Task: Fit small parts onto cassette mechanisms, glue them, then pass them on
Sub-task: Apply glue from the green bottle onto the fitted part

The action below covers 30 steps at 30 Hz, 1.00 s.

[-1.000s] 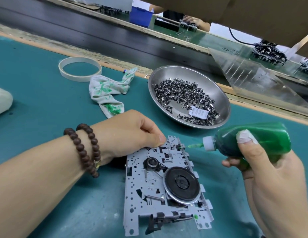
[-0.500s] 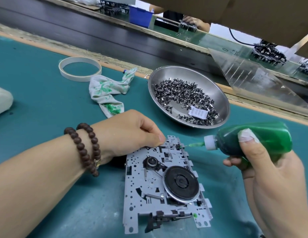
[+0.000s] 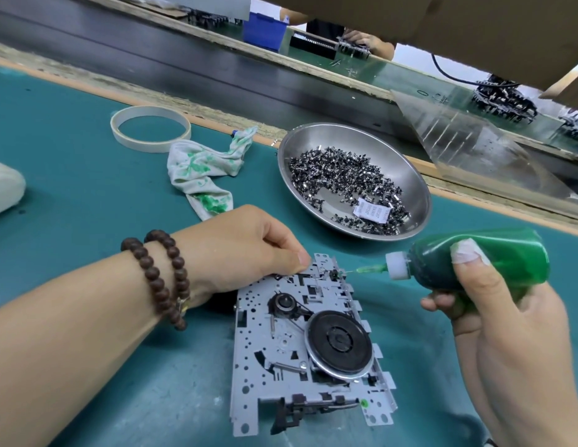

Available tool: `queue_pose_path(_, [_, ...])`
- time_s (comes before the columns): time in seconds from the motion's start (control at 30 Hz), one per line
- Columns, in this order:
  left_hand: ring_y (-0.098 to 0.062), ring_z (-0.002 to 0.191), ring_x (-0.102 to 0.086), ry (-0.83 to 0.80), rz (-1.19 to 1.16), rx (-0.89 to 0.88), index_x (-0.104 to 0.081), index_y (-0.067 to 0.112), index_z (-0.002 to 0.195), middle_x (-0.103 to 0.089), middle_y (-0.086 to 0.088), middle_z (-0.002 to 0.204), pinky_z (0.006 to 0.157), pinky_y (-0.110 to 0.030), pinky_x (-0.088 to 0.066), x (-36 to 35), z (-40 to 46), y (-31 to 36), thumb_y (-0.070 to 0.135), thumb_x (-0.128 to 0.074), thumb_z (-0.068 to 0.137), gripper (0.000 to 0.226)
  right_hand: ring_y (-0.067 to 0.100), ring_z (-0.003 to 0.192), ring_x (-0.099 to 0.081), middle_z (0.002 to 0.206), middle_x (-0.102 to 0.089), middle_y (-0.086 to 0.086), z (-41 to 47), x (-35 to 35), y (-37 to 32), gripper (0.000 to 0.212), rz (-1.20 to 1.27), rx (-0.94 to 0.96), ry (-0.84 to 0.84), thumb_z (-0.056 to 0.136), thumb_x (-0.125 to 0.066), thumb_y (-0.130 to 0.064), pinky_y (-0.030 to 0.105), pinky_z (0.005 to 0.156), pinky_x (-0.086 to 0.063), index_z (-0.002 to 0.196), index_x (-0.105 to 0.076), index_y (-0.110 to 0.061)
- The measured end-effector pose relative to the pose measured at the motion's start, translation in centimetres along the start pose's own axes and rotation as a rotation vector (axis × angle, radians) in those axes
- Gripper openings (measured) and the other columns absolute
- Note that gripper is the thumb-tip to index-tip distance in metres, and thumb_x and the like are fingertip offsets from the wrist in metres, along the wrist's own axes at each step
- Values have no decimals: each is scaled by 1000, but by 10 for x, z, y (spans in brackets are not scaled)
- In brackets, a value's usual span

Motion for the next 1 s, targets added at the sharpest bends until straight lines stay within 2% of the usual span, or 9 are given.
queue_pose_path(0.13, [-6,55,-59,4,18,-30,-72,16,67,-70,0,63,60,-17,-49,0,0,0,19,-70,76,10,0,45,-52,65,-67,-5,-2,-1,0,6,93,-70,2,75,-72,-27,13,48,-48,70,-72,-24])
queue_pose_path(0.2, [-12,62,-56,23,33,-70,-72,14,70,-68,-5,66,67,-24,-47,-2,-1,0,19,-69,77,10,1,42,-48,63,-65,-5,-3,-1,1,13,132,-127,-14,76,-62,-23,13,47,-47,68,-72,-23])
queue_pose_path(0.27, [-13,63,-50,48,51,-119,-71,13,72,-62,-4,64,67,-26,-42,-5,-2,1,20,-68,79,10,1,40,-47,63,-65,-4,-6,-3,0,11,170,-170,-42,73,-64,-23,14,46,-47,66,-73,-23])
queue_pose_path(0.3, [-12,62,-49,61,63,-139,-70,13,74,-60,-1,63,66,-25,-41,-6,-3,1,21,-67,80,11,1,40,-48,65,-66,-2,-7,-7,-2,5,194,-183,-76,68,-75,-27,14,47,-49,67,-73,-22])
queue_pose_path(0.4, [-9,59,-48,86,86,-164,-70,14,75,-59,4,59,63,-22,-41,-7,-2,0,21,-67,81,10,6,49,-55,73,-69,3,-10,-12,-1,44,186,-222,-119,47,-85,-52,16,51,-50,74,-73,-19])
queue_pose_path(0.53, [-4,54,-47,76,121,-164,-70,18,73,-57,10,55,61,-18,-39,-7,1,-1,23,-67,81,10,10,60,-58,75,-68,5,-13,-15,2,26,179,-279,-132,60,-80,-37,14,46,-44,75,-73,-18])
queue_pose_path(0.67, [1,46,-43,69,123,-173,-69,20,71,-52,15,46,56,-16,-36,-7,3,-2,23,-67,82,11,10,61,-60,78,-68,8,-15,-20,0,60,155,-291,-130,38,-85,-57,12,45,-43,79,-73,-15])
queue_pose_path(0.83, [4,38,-40,62,147,-186,-67,22,71,-48,18,40,43,-7,-30,-6,5,-2,24,-66,83,13,7,56,-57,75,-68,5,-17,-24,0,59,150,-284,-150,38,-85,-58,11,44,-42,77,-73,-15])
queue_pose_path(1.0, [3,39,-40,63,143,-191,-69,19,74,-49,16,42,43,-8,-31,-6,6,-4,24,-66,83,11,3,57,-59,71,-69,-1,-19,-29,-4,50,114,-243,-207,45,-81,-61,10,45,-42,76,-74,-22])
Point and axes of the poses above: each hand's wrist, its own z-axis towards the middle knuckle, its own x-axis out of the back of the hand, y = z × x, the point moved 2 cm from there along z, towards the middle knuckle
